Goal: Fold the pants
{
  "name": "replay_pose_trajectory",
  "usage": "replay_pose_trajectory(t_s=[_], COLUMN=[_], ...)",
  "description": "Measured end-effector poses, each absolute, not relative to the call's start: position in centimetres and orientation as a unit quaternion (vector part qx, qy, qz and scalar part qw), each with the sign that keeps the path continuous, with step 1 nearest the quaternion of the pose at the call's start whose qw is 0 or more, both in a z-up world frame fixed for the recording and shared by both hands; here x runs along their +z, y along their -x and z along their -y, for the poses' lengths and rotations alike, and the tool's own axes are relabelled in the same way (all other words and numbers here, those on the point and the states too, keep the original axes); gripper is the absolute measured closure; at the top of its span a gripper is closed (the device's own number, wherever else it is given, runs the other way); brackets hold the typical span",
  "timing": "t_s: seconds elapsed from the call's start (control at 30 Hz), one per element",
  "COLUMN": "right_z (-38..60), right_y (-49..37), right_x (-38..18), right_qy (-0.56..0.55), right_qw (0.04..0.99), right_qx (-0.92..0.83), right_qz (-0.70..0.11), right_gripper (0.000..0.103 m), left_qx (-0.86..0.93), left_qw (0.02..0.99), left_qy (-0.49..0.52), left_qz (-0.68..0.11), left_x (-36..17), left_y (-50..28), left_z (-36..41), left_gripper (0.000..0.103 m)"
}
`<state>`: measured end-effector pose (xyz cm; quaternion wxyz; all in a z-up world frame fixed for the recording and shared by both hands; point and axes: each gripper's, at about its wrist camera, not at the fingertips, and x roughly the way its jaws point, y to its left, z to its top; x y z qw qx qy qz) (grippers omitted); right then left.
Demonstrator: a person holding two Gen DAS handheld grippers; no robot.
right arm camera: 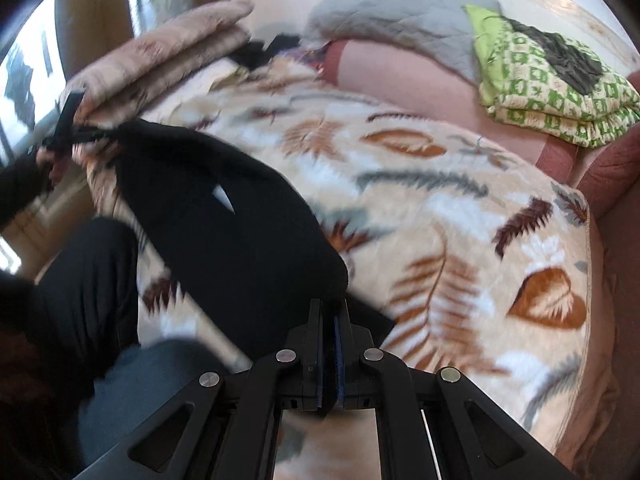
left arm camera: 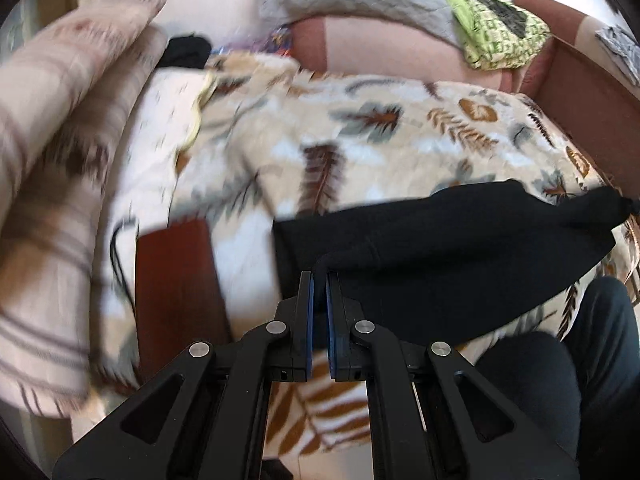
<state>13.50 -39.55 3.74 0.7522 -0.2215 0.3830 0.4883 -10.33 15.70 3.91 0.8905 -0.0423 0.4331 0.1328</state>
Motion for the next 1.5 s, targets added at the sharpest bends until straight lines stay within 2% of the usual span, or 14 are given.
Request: replay_pose_trajectory(t_s=[0.2, 0.4, 0.5, 0.67, 0.8, 0.87, 1.0, 1.1, 1.17, 1.23, 1.3, 1.4, 1.43, 1.5], right_z=[40.2, 40.3, 40.3, 41.7, 44.5, 45.7, 44.3, 40.9, 39.1, 39.5, 39.9, 40.4, 41.2, 41.8], right_y=[-11.1, -10.8, -10.6, -11.2, -12.8, -13.1, -11.2, -9.0, -10.0, -12.3, -12.9, -14.1, -14.6, -15.2], right_x=[0.0, -1.0, -1.6, -3.1, -2.9, -1.7, 1.0, 0.5, -1.0, -1.4, -0.7, -0.2, -0.4, -0.8], right_qy=[0.260, 0.253, 0.257, 0.275, 0.238, 0.187, 0.102, 0.147, 0.178, 0.111, 0.094, 0.082, 0.057, 0.020], right_qw=[0.743, 0.747, 0.748, 0.761, 0.792, 0.812, 0.805, 0.795, 0.815, 0.828, 0.840, 0.840, 0.831, 0.817], right_qx=[0.461, 0.452, 0.446, 0.386, 0.321, 0.307, 0.392, 0.422, 0.363, 0.336, 0.335, 0.338, 0.344, 0.358], right_qz=[-0.409, -0.416, -0.419, -0.443, -0.462, -0.460, -0.433, -0.410, -0.414, -0.434, -0.417, -0.416, -0.433, -0.451], right_gripper=[0.099, 0.099, 0.099, 0.099, 0.099, 0.099, 0.096, 0.096, 0.096, 0.096, 0.096, 0.082, 0.074, 0.072], left_qx=[0.140, 0.147, 0.164, 0.230, 0.182, 0.139, 0.098, 0.109, 0.109, 0.109, 0.110, 0.115, 0.117, 0.121], left_qw=[0.884, 0.886, 0.878, 0.879, 0.907, 0.916, 0.900, 0.880, 0.887, 0.886, 0.887, 0.888, 0.888, 0.888], left_qy=[0.041, 0.048, 0.063, 0.071, 0.082, 0.080, 0.080, 0.103, 0.139, 0.170, 0.181, 0.192, 0.192, 0.187], left_qz=[-0.443, -0.437, -0.445, -0.411, -0.370, -0.368, -0.416, -0.450, -0.426, -0.416, -0.411, -0.401, -0.400, -0.403], left_x=[1.5, 0.8, 0.1, 2.4, 5.2, 5.4, 1.9, -1.7, -1.7, -1.5, -1.5, -1.7, -1.7, -1.9], left_y=[11.6, 11.8, 12.2, 14.5, 14.8, 13.5, 9.7, 8.6, 9.4, 10.1, 10.2, 10.5, 10.5, 9.8], left_z=[-15.1, -15.5, -16.2, -16.8, -14.4, -12.4, -9.9, -10.4, -11.0, -11.4, -11.4, -11.5, -11.4, -11.1], left_gripper=[0.099, 0.099, 0.095, 0.095, 0.095, 0.087, 0.087, 0.087, 0.087, 0.087, 0.087, 0.087, 0.087, 0.087])
